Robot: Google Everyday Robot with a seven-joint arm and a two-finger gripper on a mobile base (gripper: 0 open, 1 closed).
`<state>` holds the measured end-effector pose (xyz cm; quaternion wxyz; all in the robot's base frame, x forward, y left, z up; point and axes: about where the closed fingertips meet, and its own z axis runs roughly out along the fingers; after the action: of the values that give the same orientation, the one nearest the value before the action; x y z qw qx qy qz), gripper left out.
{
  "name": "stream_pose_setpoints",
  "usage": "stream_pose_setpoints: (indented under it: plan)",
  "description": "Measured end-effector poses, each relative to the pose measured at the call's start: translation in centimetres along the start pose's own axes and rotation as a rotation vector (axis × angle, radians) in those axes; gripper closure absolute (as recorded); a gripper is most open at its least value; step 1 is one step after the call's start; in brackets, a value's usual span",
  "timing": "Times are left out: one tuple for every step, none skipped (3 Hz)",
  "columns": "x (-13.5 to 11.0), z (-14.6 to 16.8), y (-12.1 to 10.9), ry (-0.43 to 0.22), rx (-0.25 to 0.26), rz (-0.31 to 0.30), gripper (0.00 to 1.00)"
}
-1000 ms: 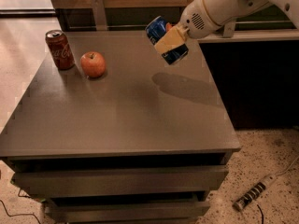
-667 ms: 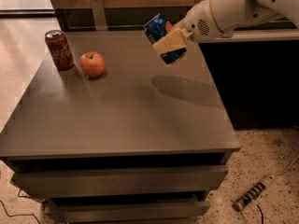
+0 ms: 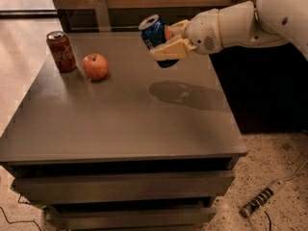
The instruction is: Place pepsi can upright
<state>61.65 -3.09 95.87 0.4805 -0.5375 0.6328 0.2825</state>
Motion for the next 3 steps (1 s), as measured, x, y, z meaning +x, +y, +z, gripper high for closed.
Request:
stream_pose_setpoints:
  plan:
    - [-0.24, 0.79, 0.45, -0.045, -0.023, -0.039, 1.0]
    - [-0.3, 0.94, 0.53, -0.049, -0.026, -0.046, 1.0]
    - [0.03, 1.65, 0.44, -0.069, -0.029, -0.048, 1.0]
